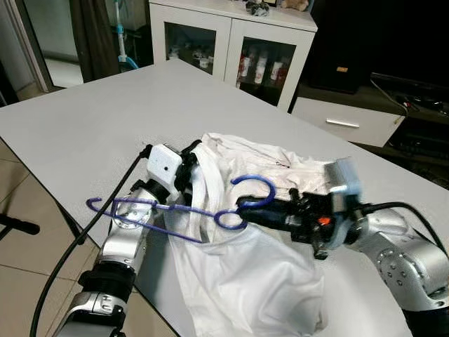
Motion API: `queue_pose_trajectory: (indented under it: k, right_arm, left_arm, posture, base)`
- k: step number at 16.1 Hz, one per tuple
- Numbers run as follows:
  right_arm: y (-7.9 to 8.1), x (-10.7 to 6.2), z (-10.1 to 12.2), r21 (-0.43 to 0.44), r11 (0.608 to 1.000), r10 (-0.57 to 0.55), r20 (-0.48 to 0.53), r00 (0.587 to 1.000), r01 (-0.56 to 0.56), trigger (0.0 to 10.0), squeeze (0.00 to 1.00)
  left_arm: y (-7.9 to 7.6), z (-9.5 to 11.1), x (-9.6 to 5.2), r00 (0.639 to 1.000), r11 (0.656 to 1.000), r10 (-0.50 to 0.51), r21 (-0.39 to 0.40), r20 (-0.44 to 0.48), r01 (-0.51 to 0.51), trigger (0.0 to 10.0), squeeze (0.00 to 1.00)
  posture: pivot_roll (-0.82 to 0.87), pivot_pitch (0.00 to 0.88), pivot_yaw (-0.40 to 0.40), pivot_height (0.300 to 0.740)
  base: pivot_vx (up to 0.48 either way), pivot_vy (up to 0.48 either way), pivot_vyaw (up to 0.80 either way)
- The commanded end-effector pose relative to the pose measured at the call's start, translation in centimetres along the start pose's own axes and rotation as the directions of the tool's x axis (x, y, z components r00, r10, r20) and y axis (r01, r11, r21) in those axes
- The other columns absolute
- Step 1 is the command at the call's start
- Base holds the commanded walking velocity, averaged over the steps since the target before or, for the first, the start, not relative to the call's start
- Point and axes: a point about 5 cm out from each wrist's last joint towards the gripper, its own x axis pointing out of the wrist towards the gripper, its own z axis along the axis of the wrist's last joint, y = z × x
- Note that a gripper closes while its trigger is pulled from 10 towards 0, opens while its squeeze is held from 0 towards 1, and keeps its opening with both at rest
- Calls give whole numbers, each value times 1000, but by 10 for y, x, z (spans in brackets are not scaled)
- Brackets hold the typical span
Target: Hang hanger
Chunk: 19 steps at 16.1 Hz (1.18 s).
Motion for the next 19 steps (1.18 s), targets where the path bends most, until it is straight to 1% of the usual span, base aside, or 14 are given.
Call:
queue_pose_trajectory:
  k: [1, 3, 5, 8, 12, 15, 17, 18, 19]
  right_arm:
    - [2, -2, 2, -33, 999, 12, -29, 1000, -13, 0, 0]
    - [1, -6, -4, -24, 1000, -6, -67, 998, 4, 0, 0]
    - [-2, -14, -6, -25, 999, -47, -88, 995, 44, 0, 0]
    - [-6, -24, -4, -32, 996, -82, -88, 993, 80, 0, 0]
    - [-5, -35, 0, -37, 995, -96, -94, 991, 93, 0, 0]
    - [-7, -38, 3, -49, 992, -117, -90, 989, 113, 0, 0]
    - [-15, -39, 9, -54, 983, -175, -25, 984, 174, 0, 0]
    - [-17, -39, 12, -55, 979, -194, 10, 981, 195, 0, 0]
    - [-22, -39, 22, -42, 972, -224, 98, 970, 229, 0, 0]
  left_arm:
    - [-1, 7, 4, 1000, 1000, -2, 3, 22, 2, 10000, 0]
    - [8, 13, 3, 998, 999, 34, -17, 44, -33, 10000, 0]
    - [15, 15, 0, 997, 998, 54, -11, 48, -54, 10000, 0]
    - [18, 16, -4, 997, 998, 67, -8, 43, -66, 10000, 0]
    - [22, 15, -9, 996, 996, 86, -14, 38, -85, 10000, 0]
    - [25, 16, -10, 994, 995, 97, -15, 40, -97, 10000, 0]
    - [25, 14, -12, 995, 995, 98, -29, 27, -97, 10000, 0]
    - [24, 12, -13, 996, 994, 92, -55, 16, -91, 10000, 0]
    - [19, 5, -16, 997, 989, 78, -127, -10, -78, 10000, 0]
  posture:
    - [115, 0, -95, 740]
    - [116, 0, -98, 740]
    - [115, 0, -97, 740]
    - [113, 0, -97, 740]
    - [110, 0, -96, 740]
    - [109, 0, -98, 740]
    - [110, 0, -96, 740]
    - [110, 0, -96, 740]
    - [110, 0, -95, 740]
  base:
    - [0, 0, 0]
    - [0, 0, 0]
    - [0, 0, 0]
    - [0, 0, 0]
    - [0, 0, 0]
    - [0, 0, 0]
    - [0, 0, 0]
    - [0, 0, 0]
    - [0, 0, 0]
